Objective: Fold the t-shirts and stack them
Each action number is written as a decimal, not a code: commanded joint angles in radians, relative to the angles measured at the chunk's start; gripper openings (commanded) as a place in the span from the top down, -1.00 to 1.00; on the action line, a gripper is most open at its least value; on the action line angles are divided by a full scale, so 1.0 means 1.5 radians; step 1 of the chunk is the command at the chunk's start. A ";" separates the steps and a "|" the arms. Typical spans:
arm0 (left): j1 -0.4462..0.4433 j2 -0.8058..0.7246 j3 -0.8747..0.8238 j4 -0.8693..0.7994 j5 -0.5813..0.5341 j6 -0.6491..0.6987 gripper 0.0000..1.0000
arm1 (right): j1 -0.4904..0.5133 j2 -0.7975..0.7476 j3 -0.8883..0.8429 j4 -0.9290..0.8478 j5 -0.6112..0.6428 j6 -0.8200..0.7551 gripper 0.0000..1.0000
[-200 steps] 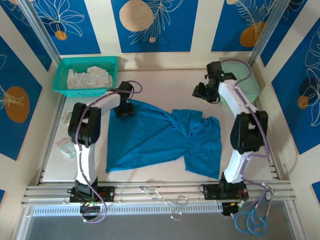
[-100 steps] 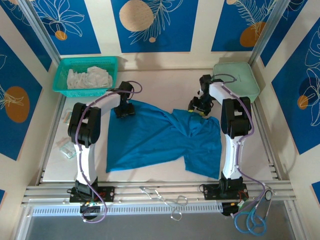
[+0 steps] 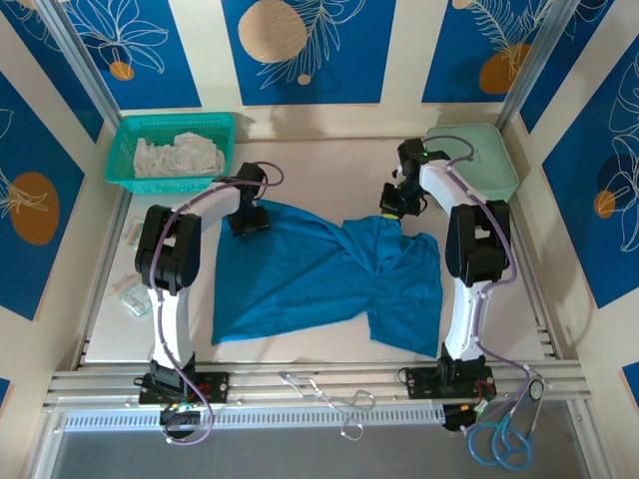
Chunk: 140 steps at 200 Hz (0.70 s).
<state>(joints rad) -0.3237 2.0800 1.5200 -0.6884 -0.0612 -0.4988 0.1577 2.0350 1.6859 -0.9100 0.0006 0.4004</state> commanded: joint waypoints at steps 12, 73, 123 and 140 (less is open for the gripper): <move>-0.005 -0.029 -0.012 -0.018 0.014 -0.009 -0.06 | 0.007 -0.069 0.066 -0.024 0.008 0.000 1.00; -0.007 -0.025 -0.010 -0.011 0.025 -0.011 -0.05 | -0.005 0.053 0.318 -0.008 0.090 -0.080 1.00; -0.008 -0.023 0.000 -0.013 0.031 -0.004 -0.06 | -0.005 0.230 0.533 -0.005 0.274 -0.085 0.27; -0.009 -0.024 0.001 -0.014 0.032 0.000 -0.08 | -0.006 0.244 0.532 -0.025 0.271 -0.069 -0.13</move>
<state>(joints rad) -0.3256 2.0727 1.5101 -0.6880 -0.0338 -0.4988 0.1547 2.3631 2.4493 -0.8841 0.3248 0.2783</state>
